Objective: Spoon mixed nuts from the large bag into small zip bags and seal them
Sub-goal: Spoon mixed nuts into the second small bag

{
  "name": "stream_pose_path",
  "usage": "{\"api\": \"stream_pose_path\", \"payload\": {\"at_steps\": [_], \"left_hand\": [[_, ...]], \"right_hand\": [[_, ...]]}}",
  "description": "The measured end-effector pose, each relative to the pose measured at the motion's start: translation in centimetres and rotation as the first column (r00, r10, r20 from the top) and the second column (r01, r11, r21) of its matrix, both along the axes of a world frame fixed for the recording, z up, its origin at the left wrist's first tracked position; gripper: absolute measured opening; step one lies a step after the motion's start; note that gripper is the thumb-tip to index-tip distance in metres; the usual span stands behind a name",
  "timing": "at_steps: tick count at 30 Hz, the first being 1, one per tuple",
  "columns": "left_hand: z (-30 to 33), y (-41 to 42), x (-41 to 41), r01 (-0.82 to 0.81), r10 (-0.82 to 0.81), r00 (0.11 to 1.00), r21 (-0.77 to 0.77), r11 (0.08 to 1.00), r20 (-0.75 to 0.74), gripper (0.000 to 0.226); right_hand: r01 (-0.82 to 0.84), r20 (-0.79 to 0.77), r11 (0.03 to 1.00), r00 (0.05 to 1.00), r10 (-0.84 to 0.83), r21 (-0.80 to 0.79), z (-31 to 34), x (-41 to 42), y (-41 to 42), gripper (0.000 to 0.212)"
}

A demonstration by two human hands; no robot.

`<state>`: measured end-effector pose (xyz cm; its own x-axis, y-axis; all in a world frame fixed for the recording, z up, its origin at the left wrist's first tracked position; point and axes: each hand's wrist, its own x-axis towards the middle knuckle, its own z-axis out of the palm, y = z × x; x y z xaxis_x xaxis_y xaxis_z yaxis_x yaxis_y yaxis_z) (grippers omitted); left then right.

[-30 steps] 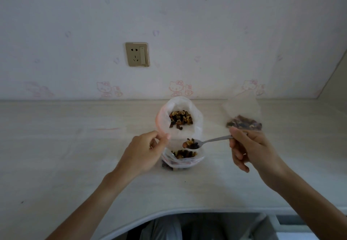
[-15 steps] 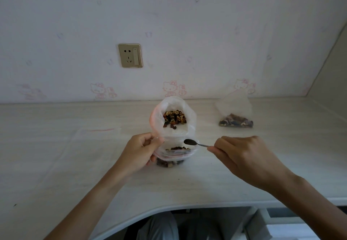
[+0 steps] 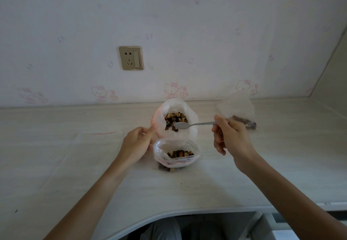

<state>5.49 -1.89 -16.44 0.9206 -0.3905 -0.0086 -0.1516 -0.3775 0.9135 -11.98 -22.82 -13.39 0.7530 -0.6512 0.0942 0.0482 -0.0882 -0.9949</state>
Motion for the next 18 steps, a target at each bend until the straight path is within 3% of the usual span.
{"api": "stream_pose_path", "payload": {"at_steps": [5,9,13,18], "left_hand": [[0.0,-2.6,1.7,-0.045,0.045,0.999,0.012,0.999,0.029,0.058],[-0.3,-4.1,1.9,-0.013,0.013,1.0,-0.061,0.998,-0.001,0.039],[-1.4,-4.0,2.0,0.014,-0.014,1.0,-0.156,0.988,0.002,0.013],[-1.3,-3.8,2.0,0.087,-0.093,0.996,-0.262,0.961,-0.011,0.011]], "right_hand": [[0.069,-0.191,0.996,0.98,-0.056,0.06,0.2,3.4,-0.5,0.04],[0.095,-0.319,0.994,0.945,-0.074,0.05,-0.2,5.0,-0.7,0.032],[0.117,-0.357,0.992,0.93,-0.092,0.049,-1.1,6.0,-0.7,0.031],[0.155,-0.341,0.986,0.932,-0.123,0.066,-1.7,7.8,-0.5,0.033]]}}
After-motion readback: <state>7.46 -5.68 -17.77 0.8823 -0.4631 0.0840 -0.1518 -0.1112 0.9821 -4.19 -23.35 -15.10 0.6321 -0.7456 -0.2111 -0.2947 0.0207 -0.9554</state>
